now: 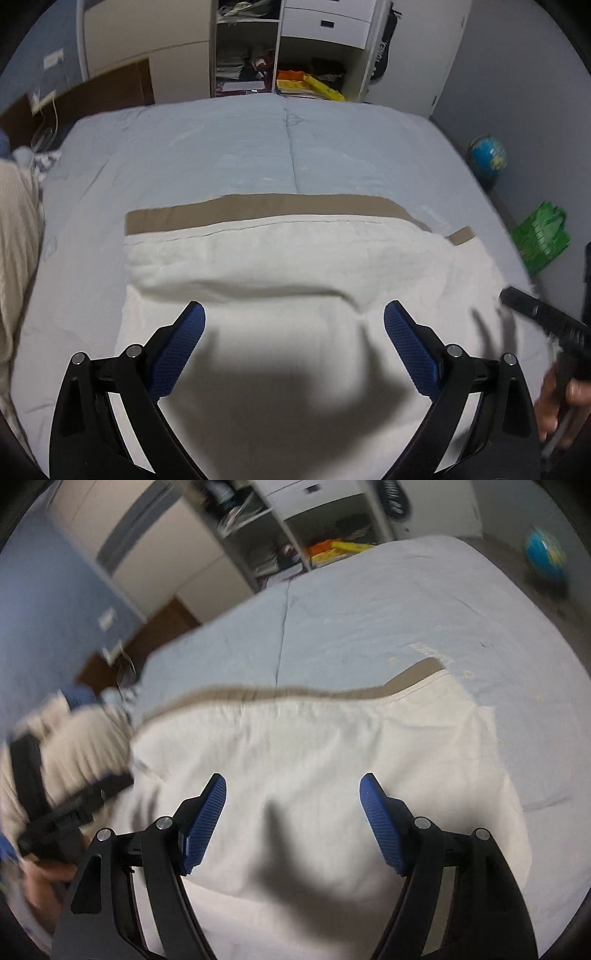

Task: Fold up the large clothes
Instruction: 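Lay the brown-trimmed hem down and press it flat with both grippers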

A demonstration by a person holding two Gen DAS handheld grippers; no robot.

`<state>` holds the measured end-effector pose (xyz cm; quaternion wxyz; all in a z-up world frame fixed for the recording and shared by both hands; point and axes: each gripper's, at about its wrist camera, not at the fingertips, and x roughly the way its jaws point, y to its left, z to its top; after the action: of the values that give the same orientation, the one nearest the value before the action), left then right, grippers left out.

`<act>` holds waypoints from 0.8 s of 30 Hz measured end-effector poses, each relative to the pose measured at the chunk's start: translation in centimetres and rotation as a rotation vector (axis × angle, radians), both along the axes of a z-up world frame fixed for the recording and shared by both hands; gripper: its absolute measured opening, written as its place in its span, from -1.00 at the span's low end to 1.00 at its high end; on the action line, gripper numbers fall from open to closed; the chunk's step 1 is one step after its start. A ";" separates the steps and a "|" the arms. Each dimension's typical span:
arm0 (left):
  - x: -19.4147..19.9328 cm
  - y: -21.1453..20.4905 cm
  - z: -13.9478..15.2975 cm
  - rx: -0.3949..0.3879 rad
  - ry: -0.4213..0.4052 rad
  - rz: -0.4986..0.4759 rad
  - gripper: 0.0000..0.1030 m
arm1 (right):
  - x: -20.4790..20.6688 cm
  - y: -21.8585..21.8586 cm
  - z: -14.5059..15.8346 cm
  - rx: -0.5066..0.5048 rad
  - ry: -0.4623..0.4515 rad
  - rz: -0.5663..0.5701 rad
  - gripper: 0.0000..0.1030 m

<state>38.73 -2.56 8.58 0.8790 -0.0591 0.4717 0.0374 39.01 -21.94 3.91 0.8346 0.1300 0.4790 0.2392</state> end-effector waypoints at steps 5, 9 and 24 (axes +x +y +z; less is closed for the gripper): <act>2.1 0.6 -5.4 0.045 0.091 0.050 0.69 | -0.4 3.4 -3.3 -0.171 -0.088 0.040 0.41; 2.2 1.6 -8.3 0.049 0.088 0.060 0.74 | -0.4 4.6 -5.9 -0.281 -0.178 0.086 0.51; 3.3 2.2 -11.5 0.058 0.117 0.054 0.89 | 1.3 5.8 -10.2 -0.337 -0.161 0.105 0.54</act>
<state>42.00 -0.34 -2.89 0.8500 -0.0441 0.5192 0.0779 40.36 -16.11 -6.26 0.8666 -0.0563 0.4499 0.2085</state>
